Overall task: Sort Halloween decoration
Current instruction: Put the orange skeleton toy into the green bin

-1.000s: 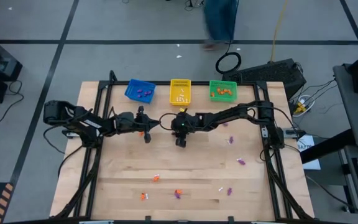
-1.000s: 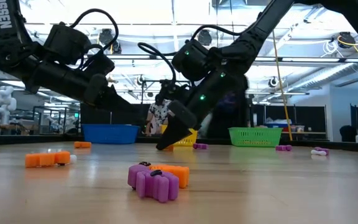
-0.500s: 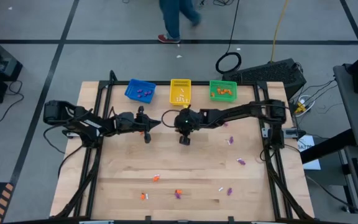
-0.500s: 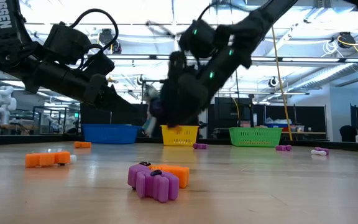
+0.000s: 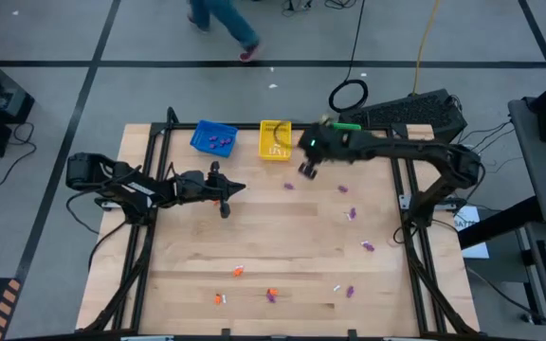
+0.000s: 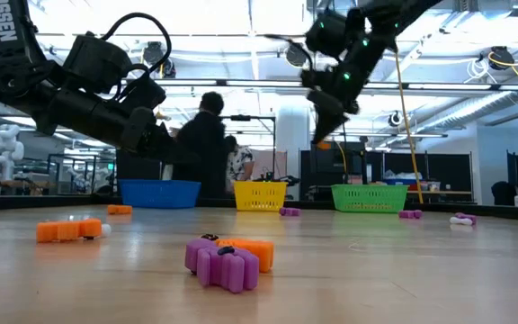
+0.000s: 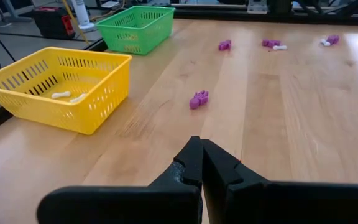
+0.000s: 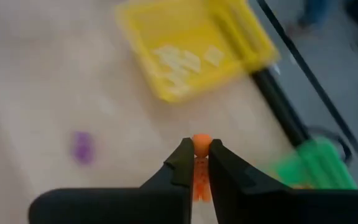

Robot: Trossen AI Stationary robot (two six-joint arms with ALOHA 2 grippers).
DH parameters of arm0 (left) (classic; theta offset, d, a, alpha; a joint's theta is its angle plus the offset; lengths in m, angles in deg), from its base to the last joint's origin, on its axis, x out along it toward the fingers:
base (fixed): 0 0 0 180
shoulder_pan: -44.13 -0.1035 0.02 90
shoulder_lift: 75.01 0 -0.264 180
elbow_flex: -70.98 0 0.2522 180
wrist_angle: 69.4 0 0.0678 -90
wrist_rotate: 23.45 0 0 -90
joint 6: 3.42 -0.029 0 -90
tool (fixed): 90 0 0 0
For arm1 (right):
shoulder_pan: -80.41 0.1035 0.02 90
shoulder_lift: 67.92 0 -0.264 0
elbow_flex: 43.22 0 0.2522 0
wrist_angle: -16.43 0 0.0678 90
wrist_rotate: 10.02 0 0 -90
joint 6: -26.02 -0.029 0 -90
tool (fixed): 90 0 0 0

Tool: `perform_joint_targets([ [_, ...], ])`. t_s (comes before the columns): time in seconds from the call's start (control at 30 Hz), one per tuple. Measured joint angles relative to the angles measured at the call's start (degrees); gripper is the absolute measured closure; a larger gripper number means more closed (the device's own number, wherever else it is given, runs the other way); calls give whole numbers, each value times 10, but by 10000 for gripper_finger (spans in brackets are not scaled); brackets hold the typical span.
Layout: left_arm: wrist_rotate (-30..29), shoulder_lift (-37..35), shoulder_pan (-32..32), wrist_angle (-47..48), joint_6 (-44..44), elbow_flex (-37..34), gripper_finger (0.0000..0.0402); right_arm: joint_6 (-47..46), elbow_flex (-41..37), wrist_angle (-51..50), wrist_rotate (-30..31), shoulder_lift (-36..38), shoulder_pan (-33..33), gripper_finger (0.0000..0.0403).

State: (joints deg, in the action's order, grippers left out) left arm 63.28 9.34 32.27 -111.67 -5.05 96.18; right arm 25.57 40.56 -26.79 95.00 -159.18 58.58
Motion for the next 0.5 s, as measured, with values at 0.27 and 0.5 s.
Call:
perform_joint_targets([
  [0.27, 0, 0, 0, 0, 12, 0, 400, 11, -12, -22, -43, -34, -158, 383],
  [0.5, 0, 0, 0, 0, 12, 0, 400, 26, -13, -19, -62, -99, -222, 383],
])
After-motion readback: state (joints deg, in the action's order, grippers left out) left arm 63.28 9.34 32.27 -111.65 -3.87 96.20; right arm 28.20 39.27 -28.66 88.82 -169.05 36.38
